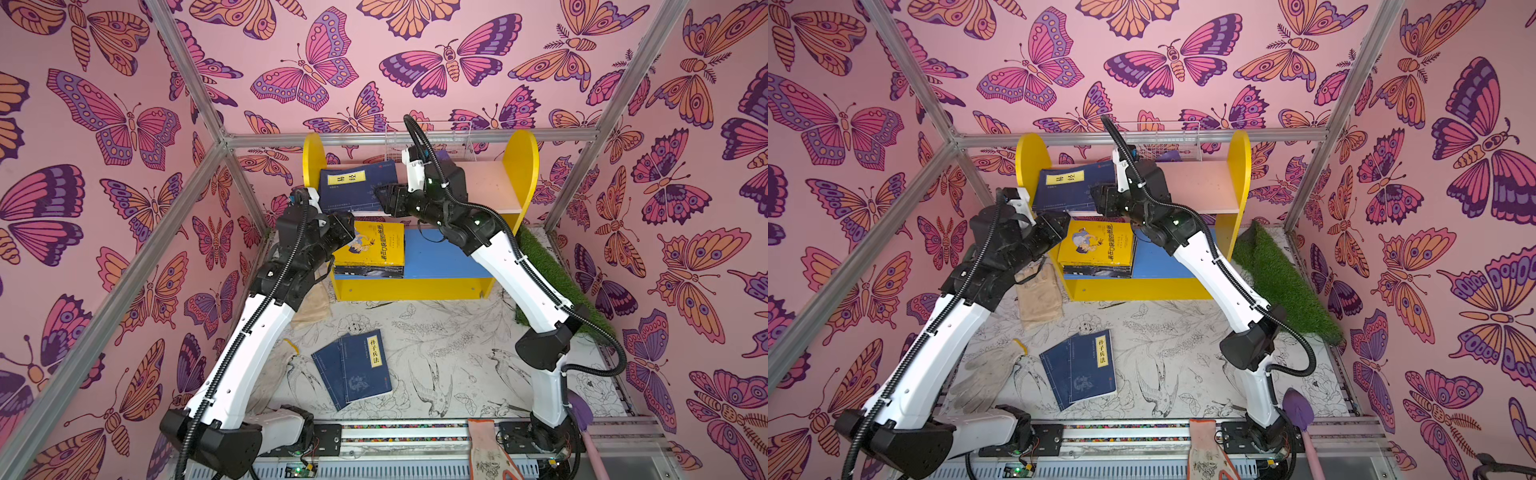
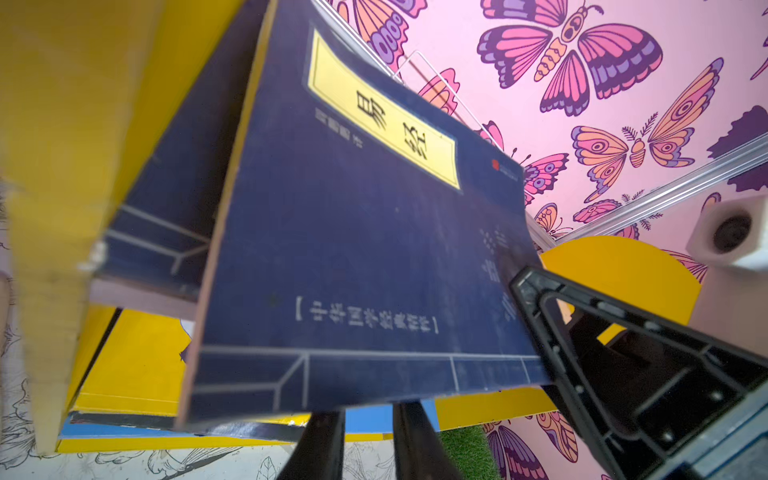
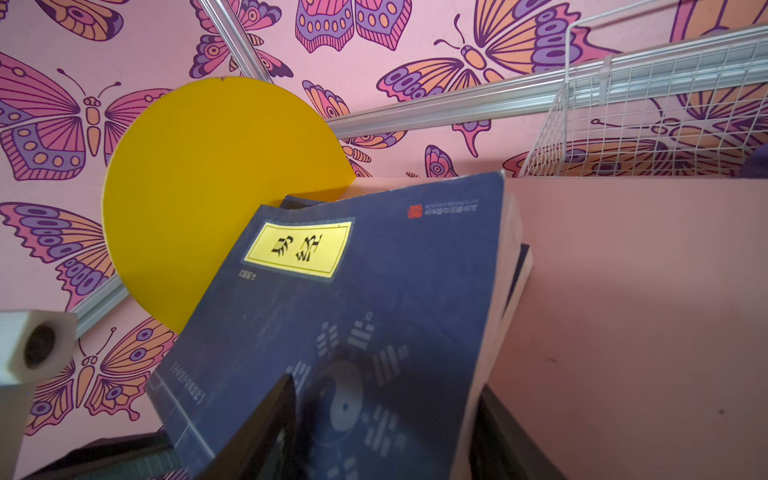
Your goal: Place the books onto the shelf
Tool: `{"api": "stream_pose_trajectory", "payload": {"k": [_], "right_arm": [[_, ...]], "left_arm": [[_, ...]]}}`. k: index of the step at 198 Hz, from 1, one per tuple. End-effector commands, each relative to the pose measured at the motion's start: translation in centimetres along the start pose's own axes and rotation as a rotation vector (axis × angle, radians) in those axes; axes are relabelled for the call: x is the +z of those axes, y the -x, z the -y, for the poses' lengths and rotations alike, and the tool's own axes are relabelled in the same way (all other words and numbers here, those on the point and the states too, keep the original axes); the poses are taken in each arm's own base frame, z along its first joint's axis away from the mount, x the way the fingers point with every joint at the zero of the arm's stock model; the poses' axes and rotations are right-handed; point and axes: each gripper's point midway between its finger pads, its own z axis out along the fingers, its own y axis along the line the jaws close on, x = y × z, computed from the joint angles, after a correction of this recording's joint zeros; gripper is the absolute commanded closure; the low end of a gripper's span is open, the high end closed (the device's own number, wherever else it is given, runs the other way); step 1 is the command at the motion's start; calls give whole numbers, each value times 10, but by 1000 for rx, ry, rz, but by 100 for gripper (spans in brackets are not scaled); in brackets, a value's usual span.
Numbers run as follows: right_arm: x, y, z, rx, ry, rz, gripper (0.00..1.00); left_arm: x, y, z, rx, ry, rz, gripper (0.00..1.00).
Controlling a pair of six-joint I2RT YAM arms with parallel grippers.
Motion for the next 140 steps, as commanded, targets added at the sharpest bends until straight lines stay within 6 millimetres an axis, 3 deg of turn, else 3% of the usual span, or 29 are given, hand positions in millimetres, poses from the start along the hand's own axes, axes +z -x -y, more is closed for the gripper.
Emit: {"api": "stream_pose_trajectory", "payload": {"k": [1,42,80,108,112,140], "right_arm": [[5,-42,4,-5,-12,-141,36],[0,-45,6,-42,-22,-154,35],[-6,-38,19,-65,-84,-134,33],[-7,-30,30,-51,-111,-115,33],[-6,-30,32,-49,-115,-114,33],[-6,-23,41,-58,-129,-101,33]], "left_arm": [[7,9,-6,31,31,3,78],[16,15,-15,31,68,-21,80],[11,7,-18,16,64,-36,80],[-3,-1,-28,-1,87,-30,80],[-17,4,-23,0,72,-5,80],[-39,-4,-38,-4,115,18,79]]}}
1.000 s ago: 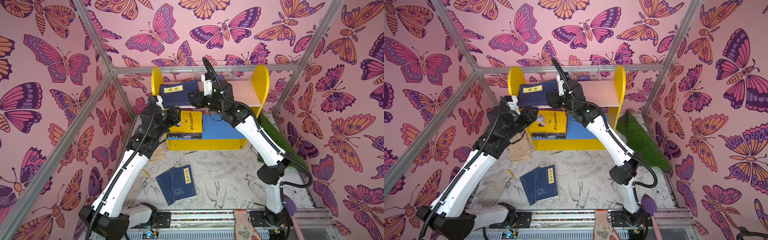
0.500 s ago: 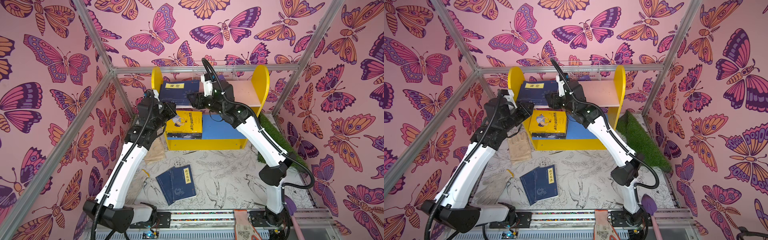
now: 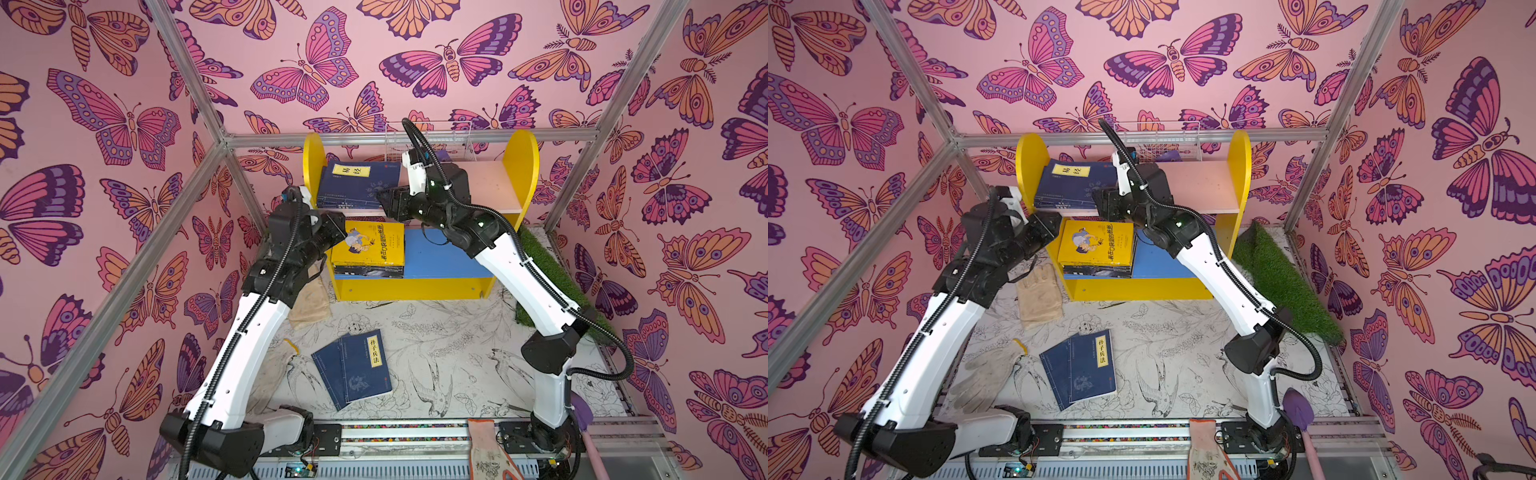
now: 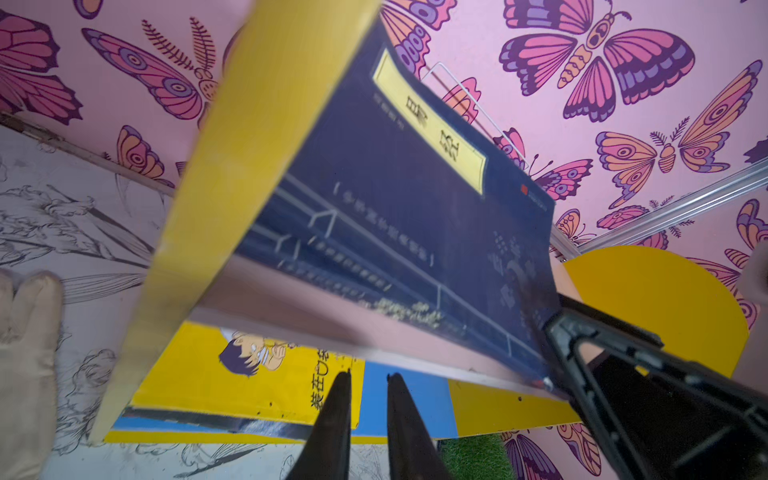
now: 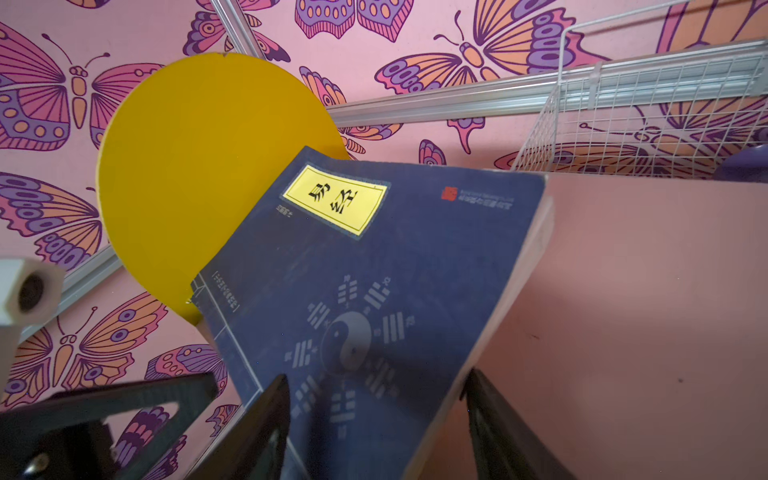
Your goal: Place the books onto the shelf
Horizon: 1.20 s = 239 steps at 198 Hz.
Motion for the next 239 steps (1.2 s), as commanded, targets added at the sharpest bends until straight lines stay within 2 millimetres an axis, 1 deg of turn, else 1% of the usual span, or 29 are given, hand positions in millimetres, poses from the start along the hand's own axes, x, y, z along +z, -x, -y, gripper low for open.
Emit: {"api": "stream_pose_trajectory", "payload": {"k": [1,11,26,33,47,59,70,86,95,110,128,145,156,186,239], "right_arm": [[4,-23,30,-7,-91,-92,33],[3,-23,27,-49,-72,-102,33],[-3,-26,16,-148,-19,-122,32],[-9,-25,11,-202,0,-127,32],[-20,-31,5,-307,22,-148,32],[-28,-36,6,-362,17,-161,31],[-33,-40,11,-388,0,-171,31],[-36,-47,14,-412,-3,-199,31],[-38,-51,10,-419,18,-212,32],[-39,-56,4,-430,59,-220,32],[-34,-59,5,-429,53,-214,32],[-28,-55,6,-422,38,-201,33],[-25,-52,4,-427,46,-200,33],[-17,-45,8,-424,8,-201,33],[-7,-41,12,-421,-23,-192,34]], "left_arm": [[-21,-4,-17,-10,55,26,79],[-27,-9,-24,-15,71,26,79],[-37,-17,-38,-27,111,31,79],[-40,-23,-45,-31,128,26,79],[-45,-36,-58,-50,158,2,79],[-46,-49,-70,-79,175,-20,79],[-45,-59,-78,-102,187,-37,79],[-43,-69,-85,-109,198,-61,80],[-43,-74,-89,-120,208,-68,80],[-42,-77,-91,-127,210,-74,80],[-41,-77,-90,-125,209,-77,80],[-40,-76,-89,-124,204,-79,80],[-41,-76,-88,-126,202,-78,80],[-43,-75,-88,-126,202,-72,80],[-48,-76,-90,-128,201,-63,80]]}}
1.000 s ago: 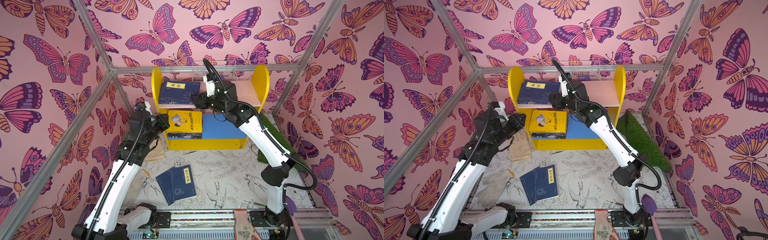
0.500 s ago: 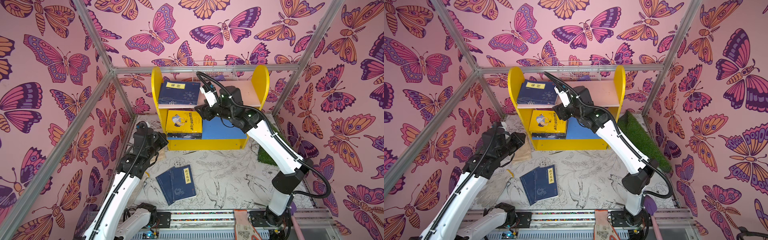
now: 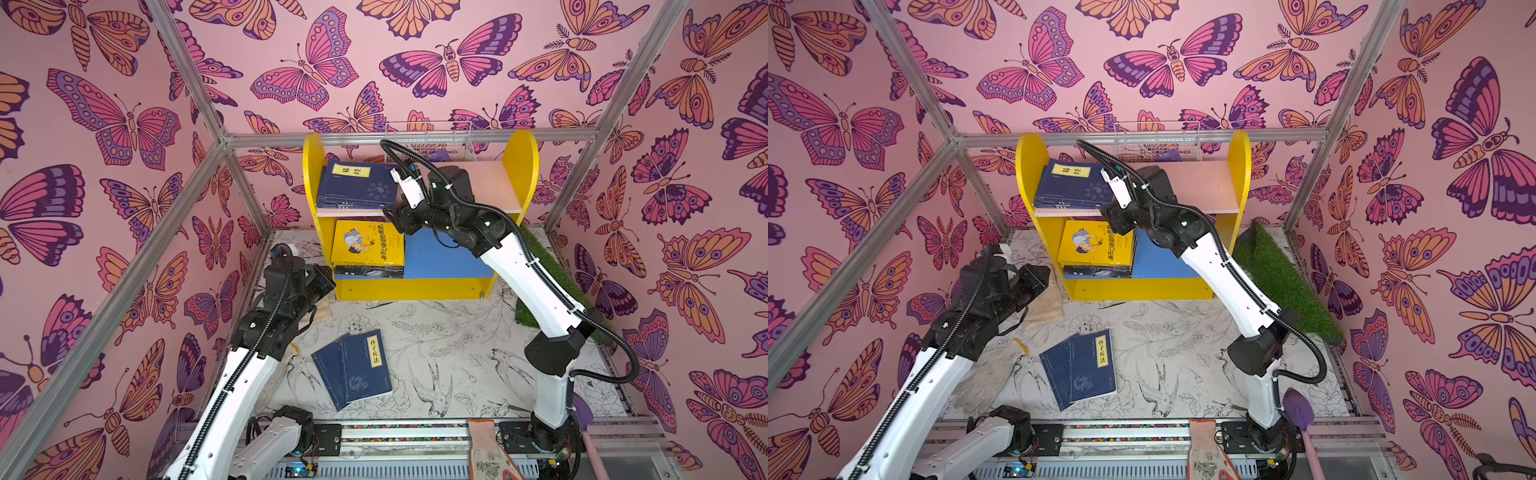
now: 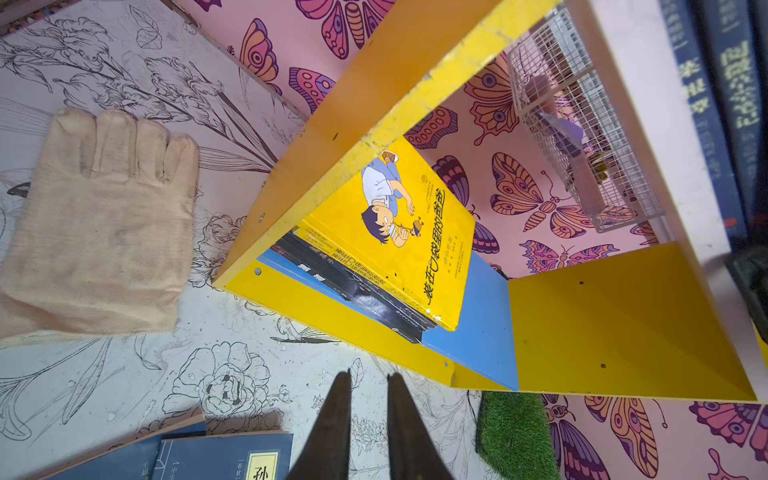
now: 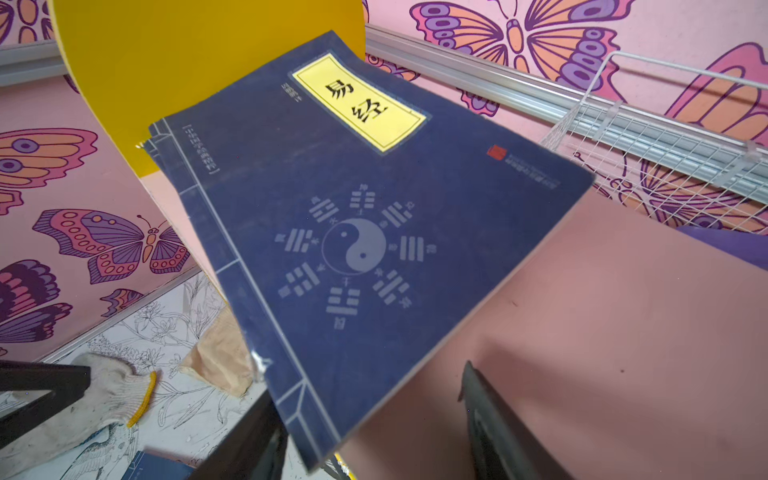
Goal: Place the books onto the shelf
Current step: 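Draw both grippers back from the shelf toward the navy books on the table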
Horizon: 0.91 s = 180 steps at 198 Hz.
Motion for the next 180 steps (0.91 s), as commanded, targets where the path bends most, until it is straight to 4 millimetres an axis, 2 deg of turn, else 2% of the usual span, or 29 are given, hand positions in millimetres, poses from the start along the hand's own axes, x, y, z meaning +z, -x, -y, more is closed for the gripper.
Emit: {"api": "stream_pose_trajectory", "payload": {"k": [1,27,70,180], "right_arm": [[8,-15,0,-7,-13,-60,34],[8,-14,2,-8,-12,-54,34],[10,-13,-4,-8,96,-51,35],[15,-17,-5,-19,196,-57,35]], "left_arm": [[-1,-2,-7,-12,17,2,80],[-2,-4,-9,-11,19,-1,80],[0,-9,-11,-10,19,-17,80],[8,-56,-50,-80,84,-131,80]]}}
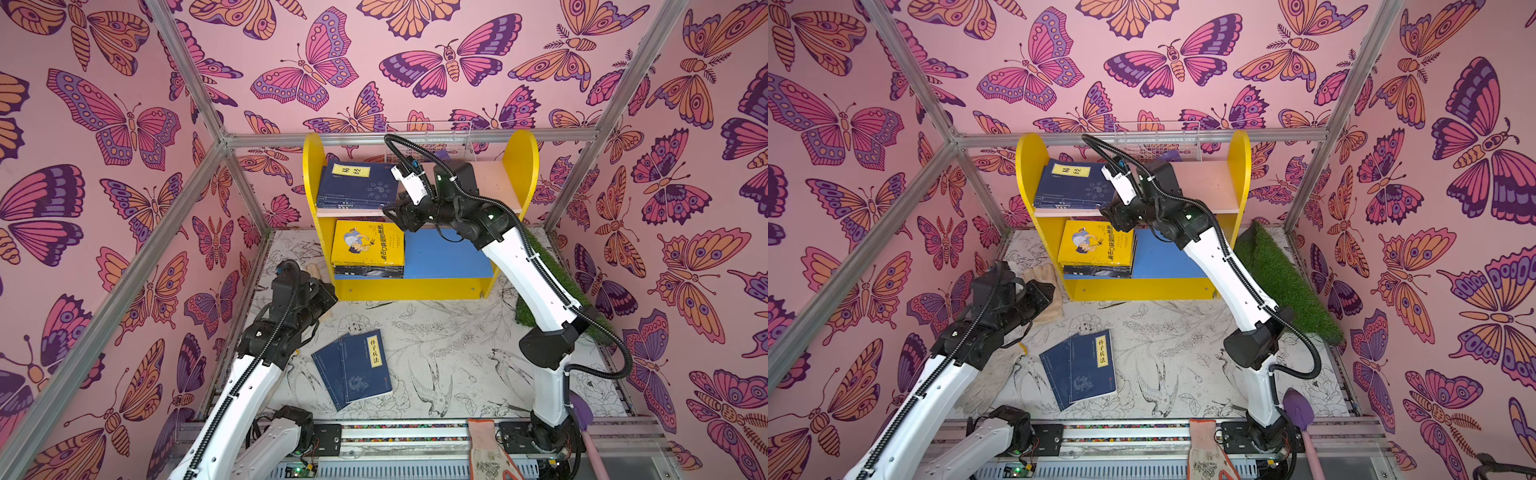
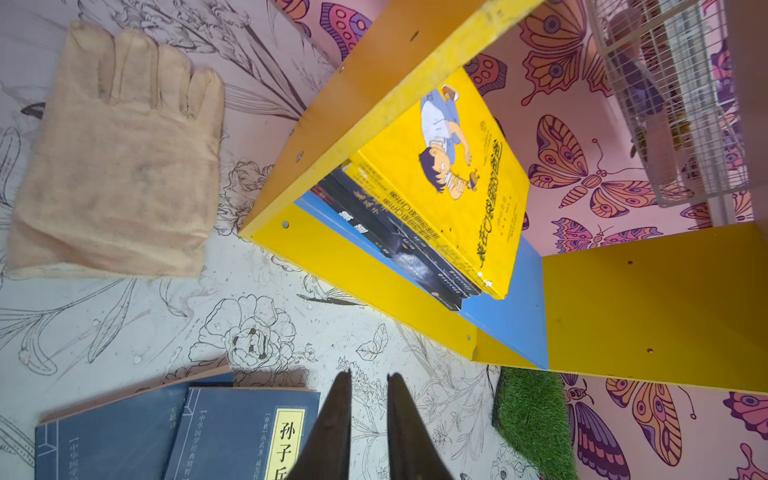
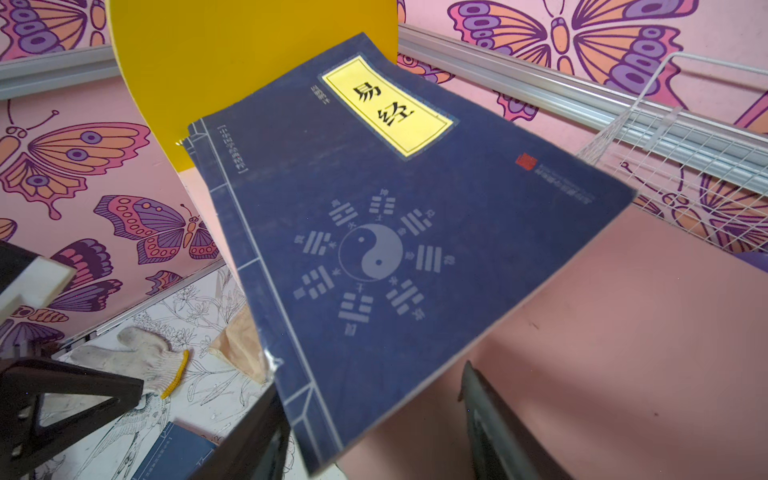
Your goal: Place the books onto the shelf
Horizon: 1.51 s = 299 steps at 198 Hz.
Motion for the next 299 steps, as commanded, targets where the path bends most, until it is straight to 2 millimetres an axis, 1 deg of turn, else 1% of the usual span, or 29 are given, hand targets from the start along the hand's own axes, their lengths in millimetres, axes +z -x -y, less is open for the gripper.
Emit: {"api": "stream_pose_trajectory", "payload": {"k": [1,45,81,102,113,135,151,164,175,189,191,201,203,205,206,209,222,223,234,251,255,269,281,285,287,290,299], "right_arm": [[13,-20,-3,-5,62,-60,35],[16,-16,-9,-33,105,-46,35],[19,-14,-12,-54,133,-36,35],[21,-15,-10,-50,139,-31,35],[21,-14,-5,-43,126,-28,34],[13,-5,8,-45,46,-8,28],[-1,7,13,-64,-2,26,26],[-22,21,13,-80,-31,76,26],[-45,35,11,-95,-64,131,26],[-74,41,10,-102,-107,183,26],[-74,37,10,-98,-110,177,26],[-97,34,3,-81,-108,210,26],[-98,27,2,-71,-104,203,26],[-95,21,2,-62,-101,195,26],[-102,22,0,-57,-100,207,26],[-111,22,-4,-42,-93,223,26],[-112,-16,-22,26,-23,182,26],[-113,-17,-23,32,-16,183,26],[-99,-62,-46,88,81,93,26],[-69,-143,-87,188,235,-117,28],[-64,-159,-97,198,274,-153,28],[-44,-221,-127,227,341,-290,29],[-30,-266,-148,231,391,-401,30],[-26,-278,-153,232,413,-434,30],[-26,-281,-156,235,425,-444,30],[-19,-297,-160,248,437,-485,31],[-10,-321,-168,273,473,-555,33]], "left_arm": [[-1,-12,-11,-30,14,-31,80],[2,-36,-37,-43,75,-91,80],[7,-58,-53,-61,109,-143,81],[10,-66,-58,-67,121,-161,81],[10,-68,-58,-61,124,-167,81],[12,-73,-59,-53,125,-187,81],[14,-77,-61,-45,136,-208,80],[16,-82,-64,-39,146,-224,78],[17,-86,-68,-34,157,-238,76],[18,-92,-74,-25,174,-256,75],[18,-93,-75,-23,178,-260,74],[18,-97,-80,-10,195,-275,73],[18,-98,-82,-10,200,-278,72],[18,-99,-83,-9,206,-282,72],[18,-100,-84,-8,208,-283,71],[18,-101,-86,-8,214,-287,71],[19,-110,-95,-7,240,-315,67],[19,-111,-95,-8,242,-318,66],[19,-121,-102,-14,260,-352,61],[19,-140,-115,-19,297,-416,57],[19,-144,-118,-16,307,-432,56],[17,-157,-129,-9,345,-475,51],[16,-166,-139,-4,376,-500,47],[16,-168,-142,-4,387,-507,46],[15,-169,-143,-5,390,-508,46],[15,-171,-145,-4,397,-514,44],[14,-175,-150,5,410,-527,41]]}}
